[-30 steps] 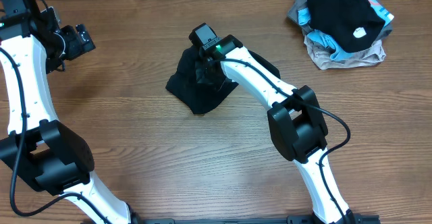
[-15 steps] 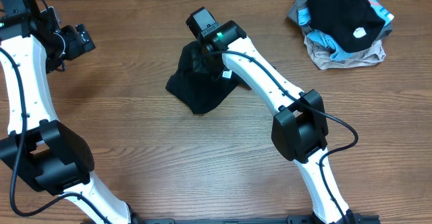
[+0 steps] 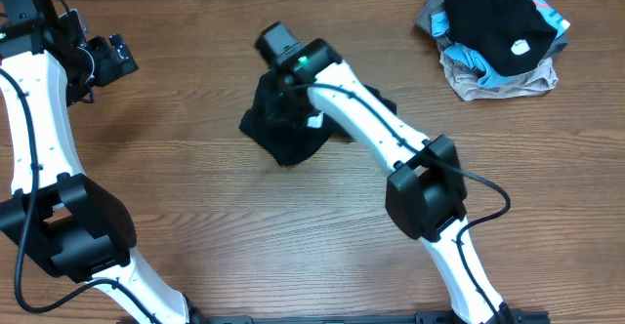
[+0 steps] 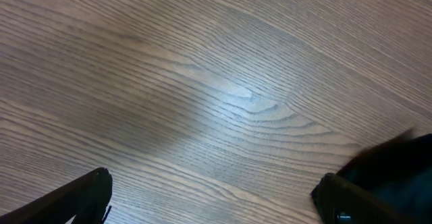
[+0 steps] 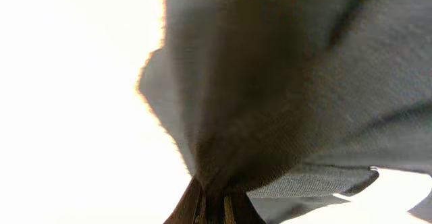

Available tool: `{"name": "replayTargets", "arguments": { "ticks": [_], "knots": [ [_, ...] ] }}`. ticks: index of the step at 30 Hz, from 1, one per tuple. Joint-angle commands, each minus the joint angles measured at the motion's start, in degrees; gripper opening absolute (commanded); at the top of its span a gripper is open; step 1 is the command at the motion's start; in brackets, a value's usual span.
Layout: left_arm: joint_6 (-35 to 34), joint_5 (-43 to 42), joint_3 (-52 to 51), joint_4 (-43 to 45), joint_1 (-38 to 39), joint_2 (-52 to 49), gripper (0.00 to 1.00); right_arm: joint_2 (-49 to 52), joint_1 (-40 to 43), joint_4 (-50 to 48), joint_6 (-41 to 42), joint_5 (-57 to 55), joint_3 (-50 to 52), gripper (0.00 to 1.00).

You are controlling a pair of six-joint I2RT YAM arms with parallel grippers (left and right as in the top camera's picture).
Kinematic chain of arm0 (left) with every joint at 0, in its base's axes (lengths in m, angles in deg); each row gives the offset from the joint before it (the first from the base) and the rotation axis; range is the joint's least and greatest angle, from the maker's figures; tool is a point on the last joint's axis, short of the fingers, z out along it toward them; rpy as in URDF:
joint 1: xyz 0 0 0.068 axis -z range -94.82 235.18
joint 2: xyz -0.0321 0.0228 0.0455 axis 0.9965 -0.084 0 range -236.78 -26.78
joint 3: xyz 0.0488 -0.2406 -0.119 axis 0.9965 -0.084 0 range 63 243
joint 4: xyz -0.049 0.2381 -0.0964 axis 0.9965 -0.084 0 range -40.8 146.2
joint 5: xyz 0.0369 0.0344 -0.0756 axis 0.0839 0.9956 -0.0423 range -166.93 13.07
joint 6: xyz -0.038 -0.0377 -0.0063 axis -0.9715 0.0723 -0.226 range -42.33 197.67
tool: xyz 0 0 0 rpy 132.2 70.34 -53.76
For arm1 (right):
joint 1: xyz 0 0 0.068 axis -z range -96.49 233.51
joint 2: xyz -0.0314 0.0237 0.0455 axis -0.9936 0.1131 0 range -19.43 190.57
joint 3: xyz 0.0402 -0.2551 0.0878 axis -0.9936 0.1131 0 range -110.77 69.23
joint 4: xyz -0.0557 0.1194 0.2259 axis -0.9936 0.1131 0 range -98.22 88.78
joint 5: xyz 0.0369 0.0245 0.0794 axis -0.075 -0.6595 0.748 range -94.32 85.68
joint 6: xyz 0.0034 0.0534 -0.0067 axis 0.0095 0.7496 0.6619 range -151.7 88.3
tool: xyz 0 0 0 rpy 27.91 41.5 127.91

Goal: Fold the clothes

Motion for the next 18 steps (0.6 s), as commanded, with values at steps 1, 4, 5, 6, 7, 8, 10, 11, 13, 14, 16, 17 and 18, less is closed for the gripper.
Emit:
{"name": "replayTargets", "arguments": {
  "ticks": [1, 4, 5, 6, 7, 8, 10, 11, 13, 14, 16, 17, 18],
  "knots": [
    [-0.4, 0.6, 1.0, 0.3, 0.0, 1.8, 1.00, -1.8, -4.7, -3.5, 1.6, 3.6, -1.4, 0.04],
    [-0.3, 0.6, 1.0, 0.2, 0.0, 1.8, 1.00, -1.7, -7.0, -7.8, 2.6, 1.1, -1.4, 0.05],
    [-0.4, 0.6, 1.0, 0.2, 0.0, 1.8, 1.00, -1.6, -7.5, -9.1, 2.6, 0.4, -1.4, 0.07],
    [-0.4, 0.6, 1.0, 0.2, 0.0, 1.8, 1.00, -1.5, -8.0, -10.0, 2.6, -0.2, -1.4, 0.08],
    [-0.3, 0.6, 1.0, 0.2, 0.0, 1.8, 1.00, -1.2, -8.5, -10.7, 2.6, -0.6, -1.4, 0.11],
    [-0.3, 0.6, 1.0, 0.2, 0.0, 1.8, 1.00, -1.1, -8.6, -10.7, 2.5, -0.6, -1.4, 0.13],
    [-0.3, 0.6, 1.0, 0.2, 0.0, 1.8, 1.00, -1.0, -8.8, -9.7, 1.9, -0.6, -1.4, 0.38],
    [-0.3, 0.6, 1.0, 0.2, 0.0, 1.8, 1.00, -1.0, -8.8, -8.9, 1.0, -0.5, -1.4, 0.58],
    [-0.3, 0.6, 1.0, 0.2, 0.0, 1.8, 1.00, -1.0, -8.8, -6.4, -2.4, -0.5, -1.4, 0.82],
    [-0.3, 0.6, 1.0, 0.2, 0.0, 1.8, 1.00, -1.1, -8.8, -5.0, -4.3, -0.6, -1.5, 0.88],
    [-0.3, 0.6, 1.0, 0.3, 0.0, 1.8, 1.00, -1.2, -8.8, -1.4, -7.8, -2.3, -1.5, 1.00],
    [-0.3, 0.6, 1.0, 0.4, 0.0, 1.8, 1.00, -1.2, -8.5, 1.2, -12.1, -3.3, -1.5, 1.00],
    [-0.3, 0.6, 1.0, 0.4, 0.0, 1.8, 1.00, -1.1, -8.4, 2.2, -14.6, -3.7, -1.5, 1.00]
  ]
}}
